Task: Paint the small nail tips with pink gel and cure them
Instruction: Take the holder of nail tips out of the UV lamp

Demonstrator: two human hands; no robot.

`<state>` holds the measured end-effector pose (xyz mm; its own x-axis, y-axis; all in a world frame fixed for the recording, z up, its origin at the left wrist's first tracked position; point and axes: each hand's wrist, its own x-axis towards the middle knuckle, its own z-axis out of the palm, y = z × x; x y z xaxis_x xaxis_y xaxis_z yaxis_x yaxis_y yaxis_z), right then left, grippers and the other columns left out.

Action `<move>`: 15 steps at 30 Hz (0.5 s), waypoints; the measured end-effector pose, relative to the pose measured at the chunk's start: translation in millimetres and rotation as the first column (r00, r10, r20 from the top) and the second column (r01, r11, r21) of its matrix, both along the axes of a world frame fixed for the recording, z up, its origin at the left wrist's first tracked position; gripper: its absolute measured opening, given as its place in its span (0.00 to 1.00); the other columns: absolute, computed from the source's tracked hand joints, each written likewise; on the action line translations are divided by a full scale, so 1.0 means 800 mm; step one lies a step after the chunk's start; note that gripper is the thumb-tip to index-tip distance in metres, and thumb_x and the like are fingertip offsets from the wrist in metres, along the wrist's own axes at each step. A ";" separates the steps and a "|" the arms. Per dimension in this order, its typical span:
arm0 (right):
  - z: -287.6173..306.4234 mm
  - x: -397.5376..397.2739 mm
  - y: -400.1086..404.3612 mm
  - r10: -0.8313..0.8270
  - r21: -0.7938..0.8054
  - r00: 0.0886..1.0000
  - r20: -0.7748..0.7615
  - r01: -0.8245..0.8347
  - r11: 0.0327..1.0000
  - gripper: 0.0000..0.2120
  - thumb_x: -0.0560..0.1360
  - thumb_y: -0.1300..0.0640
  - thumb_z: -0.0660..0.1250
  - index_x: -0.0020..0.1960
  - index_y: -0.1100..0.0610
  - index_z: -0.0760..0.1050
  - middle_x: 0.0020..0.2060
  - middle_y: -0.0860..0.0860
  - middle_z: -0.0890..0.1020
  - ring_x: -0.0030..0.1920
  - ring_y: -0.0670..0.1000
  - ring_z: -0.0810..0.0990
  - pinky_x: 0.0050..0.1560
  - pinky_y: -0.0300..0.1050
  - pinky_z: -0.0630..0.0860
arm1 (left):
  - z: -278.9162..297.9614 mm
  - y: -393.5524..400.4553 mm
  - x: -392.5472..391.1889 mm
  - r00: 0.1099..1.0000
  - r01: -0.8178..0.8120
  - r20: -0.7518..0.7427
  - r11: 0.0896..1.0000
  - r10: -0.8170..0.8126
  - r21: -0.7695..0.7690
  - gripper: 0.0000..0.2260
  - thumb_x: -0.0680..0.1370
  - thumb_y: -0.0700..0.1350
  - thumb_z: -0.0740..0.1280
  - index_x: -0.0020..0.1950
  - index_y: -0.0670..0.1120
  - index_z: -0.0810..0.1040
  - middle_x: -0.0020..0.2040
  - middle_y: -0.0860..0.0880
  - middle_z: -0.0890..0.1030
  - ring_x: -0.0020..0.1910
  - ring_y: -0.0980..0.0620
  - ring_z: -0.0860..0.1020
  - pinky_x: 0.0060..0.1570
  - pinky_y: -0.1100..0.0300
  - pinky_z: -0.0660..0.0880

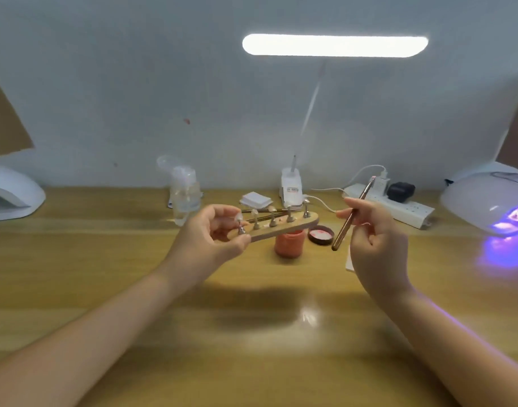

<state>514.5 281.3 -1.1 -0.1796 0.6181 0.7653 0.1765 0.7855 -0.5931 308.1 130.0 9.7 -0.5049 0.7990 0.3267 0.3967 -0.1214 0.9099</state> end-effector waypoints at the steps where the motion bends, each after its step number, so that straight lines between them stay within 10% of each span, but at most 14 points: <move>1: -0.003 0.002 0.001 0.019 -0.003 1.000 -0.002 -0.019 1.000 0.24 0.72 0.72 0.55 0.58 0.50 0.76 0.44 0.47 0.83 0.41 0.50 0.77 0.40 0.40 0.69 | -0.009 -0.002 -0.001 0.999 -0.005 -0.032 0.999 0.004 -0.034 0.22 0.62 0.51 0.75 0.55 0.53 0.76 0.49 0.50 0.84 0.41 0.59 0.79 0.44 0.67 0.76; 10: -0.011 -0.013 -0.024 0.152 0.007 0.984 0.093 -0.154 0.988 0.28 0.71 0.78 0.57 0.59 0.51 0.75 0.45 0.52 0.82 0.52 0.50 0.78 0.53 0.35 0.73 | -0.044 -0.008 -0.010 0.959 0.005 -0.274 0.970 -0.074 -0.244 0.21 0.66 0.51 0.79 0.52 0.60 0.73 0.47 0.60 0.83 0.48 0.67 0.78 0.44 0.75 0.72; 15: -0.010 -0.020 -0.049 0.270 0.004 0.950 0.159 -0.274 0.962 0.32 0.68 0.74 0.55 0.58 0.40 0.71 0.40 0.35 0.77 0.49 0.52 0.77 0.53 0.40 0.73 | -0.042 -0.006 -0.006 0.893 -0.003 -0.426 0.943 -0.148 -0.332 0.34 0.66 0.57 0.76 0.69 0.58 0.67 0.61 0.59 0.76 0.60 0.63 0.74 0.57 0.76 0.67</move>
<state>498.2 242.2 -9.2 -0.4561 0.5096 0.7296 0.0424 0.8313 -0.5542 303.3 124.9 -24.2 -0.3054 0.9254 0.2245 0.7645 0.0977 0.6372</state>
